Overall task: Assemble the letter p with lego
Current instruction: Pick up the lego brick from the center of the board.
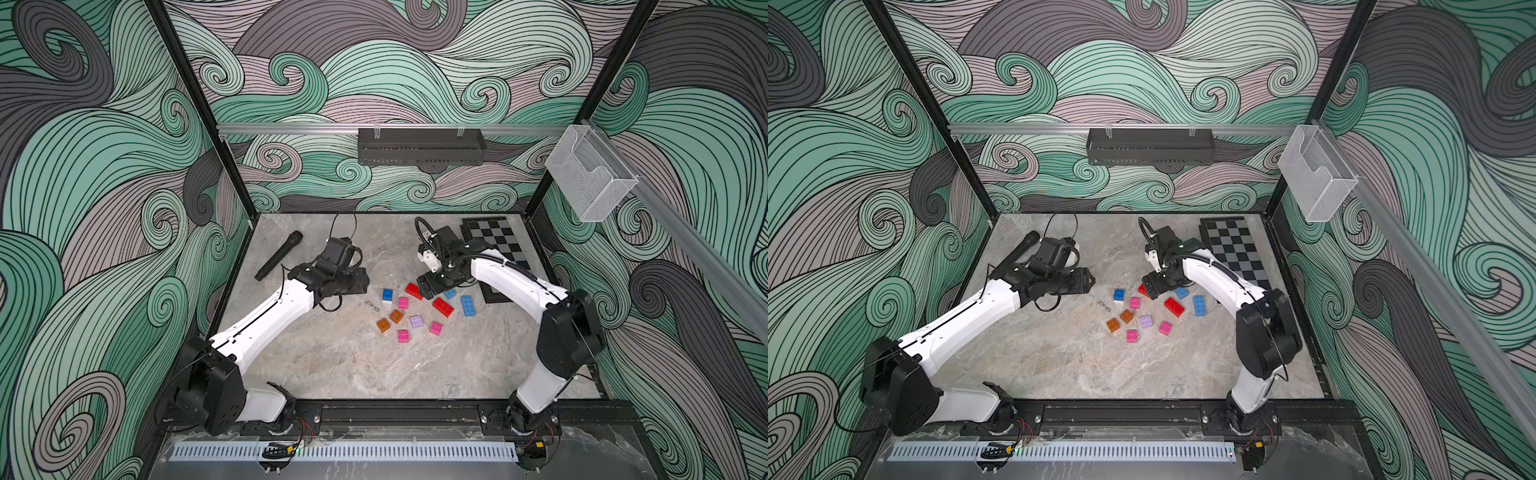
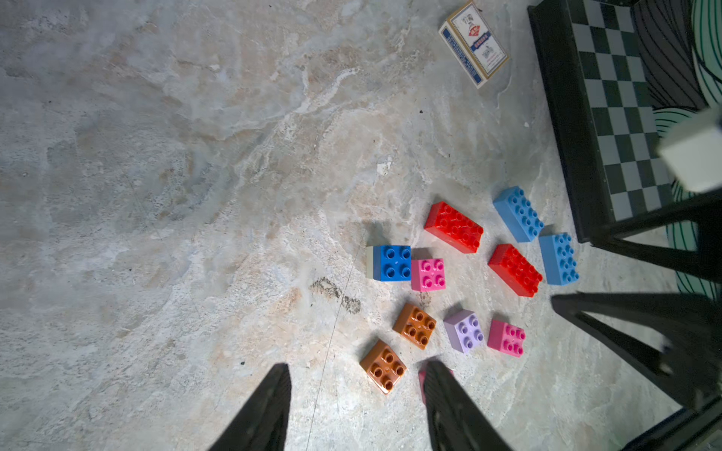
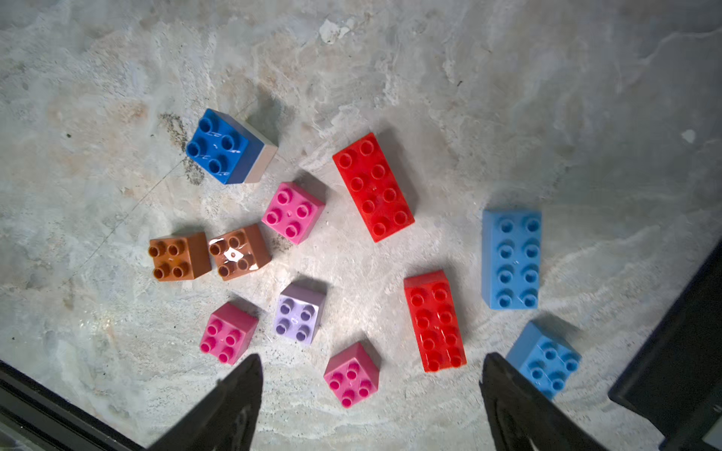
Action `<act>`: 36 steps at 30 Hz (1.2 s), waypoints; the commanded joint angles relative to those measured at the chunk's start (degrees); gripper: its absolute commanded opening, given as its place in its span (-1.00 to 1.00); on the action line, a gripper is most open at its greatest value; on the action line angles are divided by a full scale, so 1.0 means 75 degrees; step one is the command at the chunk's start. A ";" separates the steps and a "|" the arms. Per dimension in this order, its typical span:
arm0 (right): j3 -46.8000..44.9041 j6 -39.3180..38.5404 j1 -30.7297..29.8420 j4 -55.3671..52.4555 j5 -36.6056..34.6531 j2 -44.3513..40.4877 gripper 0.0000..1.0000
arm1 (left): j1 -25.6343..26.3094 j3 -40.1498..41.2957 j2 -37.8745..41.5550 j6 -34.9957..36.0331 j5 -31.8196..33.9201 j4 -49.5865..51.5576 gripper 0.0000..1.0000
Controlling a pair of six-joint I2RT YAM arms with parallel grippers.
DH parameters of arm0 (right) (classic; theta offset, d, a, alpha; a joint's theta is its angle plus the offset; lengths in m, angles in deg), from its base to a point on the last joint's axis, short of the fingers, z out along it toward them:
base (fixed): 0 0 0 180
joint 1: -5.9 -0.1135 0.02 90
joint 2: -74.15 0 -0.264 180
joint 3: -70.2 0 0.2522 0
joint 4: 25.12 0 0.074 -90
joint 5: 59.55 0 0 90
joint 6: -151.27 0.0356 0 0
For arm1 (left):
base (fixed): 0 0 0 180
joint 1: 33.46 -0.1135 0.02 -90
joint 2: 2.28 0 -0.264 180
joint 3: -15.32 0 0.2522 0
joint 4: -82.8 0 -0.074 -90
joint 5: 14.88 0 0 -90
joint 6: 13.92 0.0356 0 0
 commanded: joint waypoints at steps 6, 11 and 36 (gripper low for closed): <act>0.0990 -0.1419 -0.0177 -0.0318 0.0203 0.1146 0.55 | -0.0144 0.0195 0.0388 -0.0044 -0.0472 -0.0488 0.12; 0.1360 -0.1537 -0.0280 -0.0210 0.0071 0.1699 0.47 | -0.0180 0.0253 0.0451 -0.0052 -0.0572 -0.0571 0.11; 0.1730 -0.1601 -0.0289 0.0599 -0.0513 0.2882 0.05 | -0.0279 0.0324 0.0295 -0.0045 -0.0794 -0.0758 0.10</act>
